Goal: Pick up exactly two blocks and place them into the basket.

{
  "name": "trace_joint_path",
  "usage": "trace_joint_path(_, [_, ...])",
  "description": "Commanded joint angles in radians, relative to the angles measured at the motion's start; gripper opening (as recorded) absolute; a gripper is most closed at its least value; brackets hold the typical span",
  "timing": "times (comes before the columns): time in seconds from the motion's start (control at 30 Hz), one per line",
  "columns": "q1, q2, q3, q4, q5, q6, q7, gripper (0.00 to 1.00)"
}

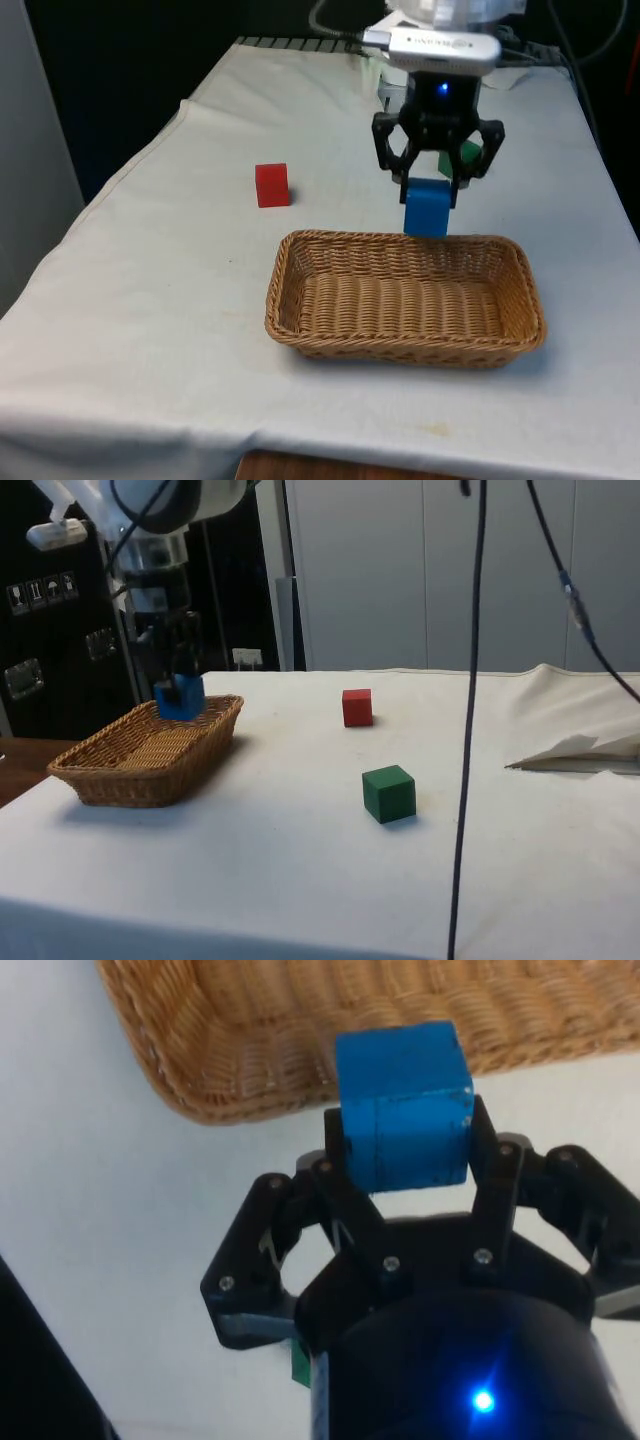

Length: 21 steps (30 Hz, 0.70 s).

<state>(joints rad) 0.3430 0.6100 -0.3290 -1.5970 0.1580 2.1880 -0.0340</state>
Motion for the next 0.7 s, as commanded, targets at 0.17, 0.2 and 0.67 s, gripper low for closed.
trace_joint_path(0.17, [-0.006, 0.077, 0.006, 0.091, 0.018, -0.022, 0.004, 0.00])
trace_joint_path(0.2, [-0.007, 0.093, 0.007, 0.105, 0.021, -0.020, 0.006, 0.00])
trace_joint_path(0.67, [-0.013, 0.217, 0.005, 0.229, 0.044, -0.017, 0.006, 0.00])
